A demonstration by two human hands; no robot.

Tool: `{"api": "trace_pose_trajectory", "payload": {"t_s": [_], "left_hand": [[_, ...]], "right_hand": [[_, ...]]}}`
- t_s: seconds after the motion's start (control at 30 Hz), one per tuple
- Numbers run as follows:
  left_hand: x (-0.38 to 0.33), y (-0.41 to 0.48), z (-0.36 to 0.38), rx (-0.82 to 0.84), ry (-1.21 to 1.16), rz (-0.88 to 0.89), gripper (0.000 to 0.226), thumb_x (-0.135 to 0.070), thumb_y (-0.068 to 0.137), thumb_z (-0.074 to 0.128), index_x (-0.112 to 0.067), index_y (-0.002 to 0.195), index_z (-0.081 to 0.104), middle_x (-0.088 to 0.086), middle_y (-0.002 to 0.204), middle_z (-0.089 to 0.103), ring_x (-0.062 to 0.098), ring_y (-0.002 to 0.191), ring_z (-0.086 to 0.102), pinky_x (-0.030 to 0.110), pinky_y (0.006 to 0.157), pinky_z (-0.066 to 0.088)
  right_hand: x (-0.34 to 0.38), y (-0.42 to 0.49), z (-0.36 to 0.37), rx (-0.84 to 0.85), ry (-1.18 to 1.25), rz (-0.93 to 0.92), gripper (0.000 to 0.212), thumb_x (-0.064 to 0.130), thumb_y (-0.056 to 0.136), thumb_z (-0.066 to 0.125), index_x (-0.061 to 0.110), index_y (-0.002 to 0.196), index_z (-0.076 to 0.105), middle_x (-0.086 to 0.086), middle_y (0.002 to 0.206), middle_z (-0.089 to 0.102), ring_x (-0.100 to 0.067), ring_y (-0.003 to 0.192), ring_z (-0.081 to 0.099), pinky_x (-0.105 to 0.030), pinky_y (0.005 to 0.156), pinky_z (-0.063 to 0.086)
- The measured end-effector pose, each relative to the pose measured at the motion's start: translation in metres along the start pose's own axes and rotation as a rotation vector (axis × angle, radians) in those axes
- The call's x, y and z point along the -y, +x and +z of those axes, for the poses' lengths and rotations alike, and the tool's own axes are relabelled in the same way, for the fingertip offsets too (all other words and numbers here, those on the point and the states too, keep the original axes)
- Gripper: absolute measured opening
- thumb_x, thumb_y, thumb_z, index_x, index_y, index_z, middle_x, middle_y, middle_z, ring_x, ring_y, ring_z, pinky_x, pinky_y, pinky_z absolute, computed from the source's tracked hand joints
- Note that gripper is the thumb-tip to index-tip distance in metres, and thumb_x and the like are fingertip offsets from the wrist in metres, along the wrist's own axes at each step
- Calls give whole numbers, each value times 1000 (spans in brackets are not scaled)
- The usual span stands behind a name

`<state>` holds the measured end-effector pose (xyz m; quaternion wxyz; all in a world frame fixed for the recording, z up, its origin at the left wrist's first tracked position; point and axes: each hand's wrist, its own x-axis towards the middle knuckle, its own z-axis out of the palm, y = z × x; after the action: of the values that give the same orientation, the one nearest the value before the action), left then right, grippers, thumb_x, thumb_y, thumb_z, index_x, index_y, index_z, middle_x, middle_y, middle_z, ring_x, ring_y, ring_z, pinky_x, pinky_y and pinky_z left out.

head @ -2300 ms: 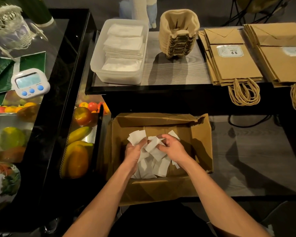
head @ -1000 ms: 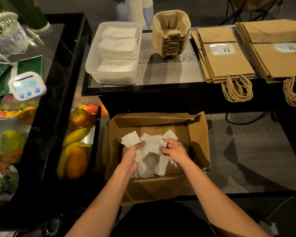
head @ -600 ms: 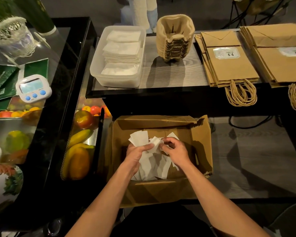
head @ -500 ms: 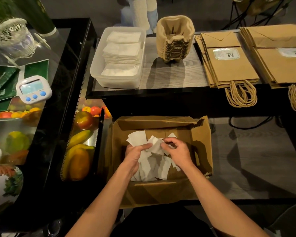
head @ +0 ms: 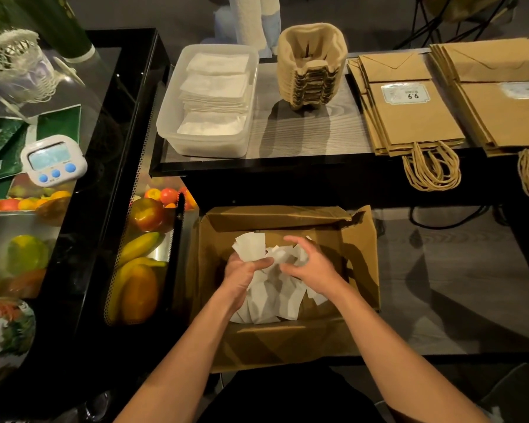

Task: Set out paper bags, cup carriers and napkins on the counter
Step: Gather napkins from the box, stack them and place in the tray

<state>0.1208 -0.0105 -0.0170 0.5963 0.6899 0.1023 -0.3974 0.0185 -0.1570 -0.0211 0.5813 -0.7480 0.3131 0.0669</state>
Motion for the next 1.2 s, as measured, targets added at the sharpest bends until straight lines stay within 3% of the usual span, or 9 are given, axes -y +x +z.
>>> {"api": "trace_pose_trajectory", "payload": {"t_s": [0.1,0.23,0.4,0.57,0.7,0.8,0.97,1.1,1.2], "left_hand": [[-3,-1,0,2,4,-57,61,-13,78,86,-16,128,50,6,119,67,24,109,63,48,104,50],[-2,-1,0,-64,-86,-117,35,-27,97,67,-19,129,54,11,128,67,31,116,62,53,108,47],[8,-8,10,80,-218,-123,43,-45,106,46,-13,121,70,13,109,75,27,97,71,38,79,56],[9,-10,16,140,-374,-130,47,-48,101,53,-6,107,73,14,101,75,28,102,71,42,97,53],[6,-4,2,76,-409,-214,38,-35,105,48,-5,108,71,15,98,76,27,88,73,42,88,54],[13,7,-12,-57,-372,-221,22,-22,105,51,-8,116,65,14,94,78,27,89,73,45,94,55],[27,14,-23,-106,-152,-279,28,-16,99,61,-10,126,67,12,97,79,30,101,73,52,101,54],[34,12,-26,-113,-143,-307,22,-20,99,63,-15,120,68,8,90,80,31,99,73,51,99,55],[36,12,-28,-107,-142,-314,15,-19,100,62,-16,114,68,9,90,79,30,96,72,47,91,58]], "right_hand": [[5,6,-2,76,-72,9,15,40,91,72,38,101,61,13,132,53,-12,116,53,-27,84,48],[14,7,0,-61,69,48,11,33,96,67,31,106,63,15,107,59,-10,99,59,-27,73,51],[30,-1,33,-432,-181,-97,23,33,100,62,25,121,66,13,95,61,-2,80,59,-30,78,56],[32,-7,61,-47,-218,-159,18,33,105,48,27,107,64,11,102,58,-11,97,60,-26,85,52],[13,-6,38,-236,106,10,19,23,106,51,27,117,65,8,115,67,-5,98,63,-14,74,48],[-12,7,19,-208,-177,234,22,25,104,55,26,125,59,4,126,63,-13,101,62,-22,74,50],[-33,15,36,167,-755,340,58,43,97,63,20,143,37,-9,149,41,-29,136,44,-40,109,42],[-33,13,54,262,-662,471,46,36,98,65,14,135,50,-6,138,56,-25,124,56,-32,97,46],[-33,14,57,208,-634,341,22,26,93,71,19,112,66,-4,114,70,-20,98,66,-26,81,54]]}}
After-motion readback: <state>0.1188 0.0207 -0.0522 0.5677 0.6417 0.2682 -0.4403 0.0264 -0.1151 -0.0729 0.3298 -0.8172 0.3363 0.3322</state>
